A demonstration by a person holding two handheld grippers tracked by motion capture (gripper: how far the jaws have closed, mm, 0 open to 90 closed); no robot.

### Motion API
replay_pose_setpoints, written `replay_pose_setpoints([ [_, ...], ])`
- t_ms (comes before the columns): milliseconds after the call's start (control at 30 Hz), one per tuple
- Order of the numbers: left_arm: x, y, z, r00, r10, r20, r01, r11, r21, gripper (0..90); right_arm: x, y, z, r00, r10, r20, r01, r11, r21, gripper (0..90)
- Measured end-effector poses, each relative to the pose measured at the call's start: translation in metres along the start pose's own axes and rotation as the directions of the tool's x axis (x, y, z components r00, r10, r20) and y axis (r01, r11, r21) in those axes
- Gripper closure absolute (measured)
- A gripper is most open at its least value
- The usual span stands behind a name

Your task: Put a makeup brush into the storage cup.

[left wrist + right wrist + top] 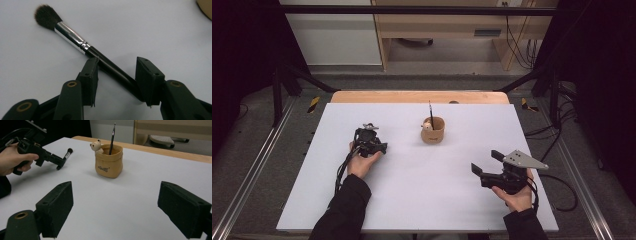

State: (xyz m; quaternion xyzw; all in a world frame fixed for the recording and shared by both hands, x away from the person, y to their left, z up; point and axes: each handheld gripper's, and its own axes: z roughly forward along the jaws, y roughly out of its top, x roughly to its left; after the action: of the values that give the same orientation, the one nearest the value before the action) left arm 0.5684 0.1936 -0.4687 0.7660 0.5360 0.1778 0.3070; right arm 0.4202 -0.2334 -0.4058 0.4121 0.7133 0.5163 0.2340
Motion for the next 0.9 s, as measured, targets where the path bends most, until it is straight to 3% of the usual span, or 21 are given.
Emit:
replay_pose_setpoints([
  [567, 0.008, -0.002, -0.007, 0.999, -0.02, 0.039, 0.018, 0.9987, 0.048, 71.6, 0.001, 0.0, 0.001, 1.0, 0.006, -0.003, -0.006, 1.0, 0.0, 13.8],
  [767, 0.01, -0.002, -0.009, 0.9989, -0.002, 0.048, -0.001, 0.9979, 0.065, 78.6, 0.001, -0.001, 0.002, 1.0, 0.002, -0.005, -0.002, 1.0, 0.002, 13.8],
  [900, 0.01, -0.003, -0.011, 0.9987, 0.003, 0.051, -0.007, 0.9968, 0.08, 78.6, 0.001, -0.001, 0.001, 1.0, 0.003, -0.006, -0.003, 1.0, 0.001, 13.9],
])
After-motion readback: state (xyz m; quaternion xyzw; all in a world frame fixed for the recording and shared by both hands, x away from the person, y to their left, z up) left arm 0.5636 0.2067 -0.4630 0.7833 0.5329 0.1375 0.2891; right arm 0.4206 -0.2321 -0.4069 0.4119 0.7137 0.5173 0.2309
